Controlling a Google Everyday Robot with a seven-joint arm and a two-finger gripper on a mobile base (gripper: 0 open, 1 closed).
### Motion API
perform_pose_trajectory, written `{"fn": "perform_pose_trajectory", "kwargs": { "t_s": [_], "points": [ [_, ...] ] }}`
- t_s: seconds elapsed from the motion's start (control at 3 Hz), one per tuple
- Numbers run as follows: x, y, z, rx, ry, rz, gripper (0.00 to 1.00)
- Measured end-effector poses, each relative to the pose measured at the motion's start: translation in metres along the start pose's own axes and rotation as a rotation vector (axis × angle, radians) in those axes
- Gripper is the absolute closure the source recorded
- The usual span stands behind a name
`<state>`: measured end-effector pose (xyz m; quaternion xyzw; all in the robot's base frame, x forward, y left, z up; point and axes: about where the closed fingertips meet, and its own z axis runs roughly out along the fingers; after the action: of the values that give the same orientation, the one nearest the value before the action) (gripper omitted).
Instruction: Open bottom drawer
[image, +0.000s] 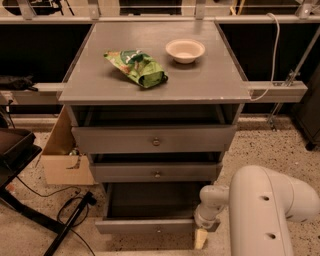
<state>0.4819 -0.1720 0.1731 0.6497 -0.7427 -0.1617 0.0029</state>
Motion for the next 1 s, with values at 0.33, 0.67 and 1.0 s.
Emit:
{"fn": "perform_pose_trajectory", "kwargs": {
  "t_s": [0.33,0.67,1.0],
  "points": [
    [-0.002,-0.005,0.002,-0.007,0.0,-0.01,0.0],
    [-0.014,-0.027,0.022,-0.021,0.007,-0.063,0.0],
    [-0.014,-0.027,0.022,-0.021,0.007,-0.063,0.0]
  ]
}}
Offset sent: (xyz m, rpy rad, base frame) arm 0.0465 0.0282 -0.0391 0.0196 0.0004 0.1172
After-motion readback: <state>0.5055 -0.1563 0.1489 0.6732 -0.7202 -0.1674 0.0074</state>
